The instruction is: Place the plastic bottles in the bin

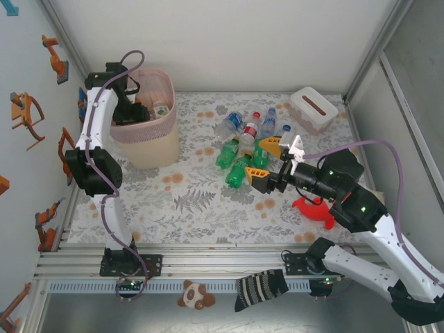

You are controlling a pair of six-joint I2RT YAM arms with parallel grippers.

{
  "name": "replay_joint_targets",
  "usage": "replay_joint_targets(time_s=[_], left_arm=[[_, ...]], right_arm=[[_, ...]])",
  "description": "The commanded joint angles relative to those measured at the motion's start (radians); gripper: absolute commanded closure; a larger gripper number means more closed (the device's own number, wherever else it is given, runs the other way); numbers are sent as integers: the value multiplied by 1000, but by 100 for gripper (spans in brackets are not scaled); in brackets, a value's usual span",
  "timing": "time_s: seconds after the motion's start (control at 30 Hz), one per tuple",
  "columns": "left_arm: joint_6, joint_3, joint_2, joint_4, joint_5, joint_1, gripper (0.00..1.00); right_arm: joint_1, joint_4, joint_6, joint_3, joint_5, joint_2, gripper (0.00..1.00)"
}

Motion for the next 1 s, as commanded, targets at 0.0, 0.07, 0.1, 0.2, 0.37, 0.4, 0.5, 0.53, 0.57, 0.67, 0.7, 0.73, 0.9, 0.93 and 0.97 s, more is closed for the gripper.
replay_joint_targets(time_s=[0.0, 0.07, 0.1, 0.2, 0.37, 0.4, 0.5, 0.53, 0.57, 0.67, 0.7, 0.73, 0.9, 0.93, 0.97], left_arm=[[-8, -49, 62, -26, 14, 9, 38], [-9, -61, 66, -22, 19, 10, 35], [-9, -63, 67, -19, 22, 11, 35], [-12, -62, 47, -14, 37, 11, 29], [-26, -57, -30, 9, 50, 12, 21], [-27, -54, -44, 10, 53, 12, 19], [-30, -42, -85, 9, 53, 13, 16], [-31, -40, -101, 9, 53, 14, 15], [-32, -37, -113, 9, 54, 14, 14], [-33, -34, -146, 9, 49, 14, 12], [-34, -32, -156, 9, 45, 14, 12], [-34, -33, -166, 9, 41, 14, 10], [-33, -17, -187, 8, 39, 15, 7], [-33, -16, -192, 9, 42, 15, 7], [-34, -13, -197, 9, 44, 15, 7]], right_arm=[[5, 0, -17, 22, 9, -4, 18], [5, 4, -14, 22, 9, -4, 18], [4, 5, -14, 22, 11, -4, 18], [5, 2, -10, 25, 27, -3, 18], [5, -37, 8, 47, 104, 11, 18], [5, -42, 12, 49, 114, 13, 18], [5, -53, 22, 50, 151, 16, 18], [5, -56, 24, 53, 166, 18, 18], [5, -61, 25, 52, 177, 19, 18], [4, -71, 27, 56, 208, 23, 18], [5, -73, 30, 57, 215, 23, 18], [5, -77, 33, 59, 222, 26, 18], [5, -86, 41, 65, 240, 36, 18], [5, -86, 46, 64, 244, 37, 18], [5, -87, 49, 65, 252, 39, 18]])
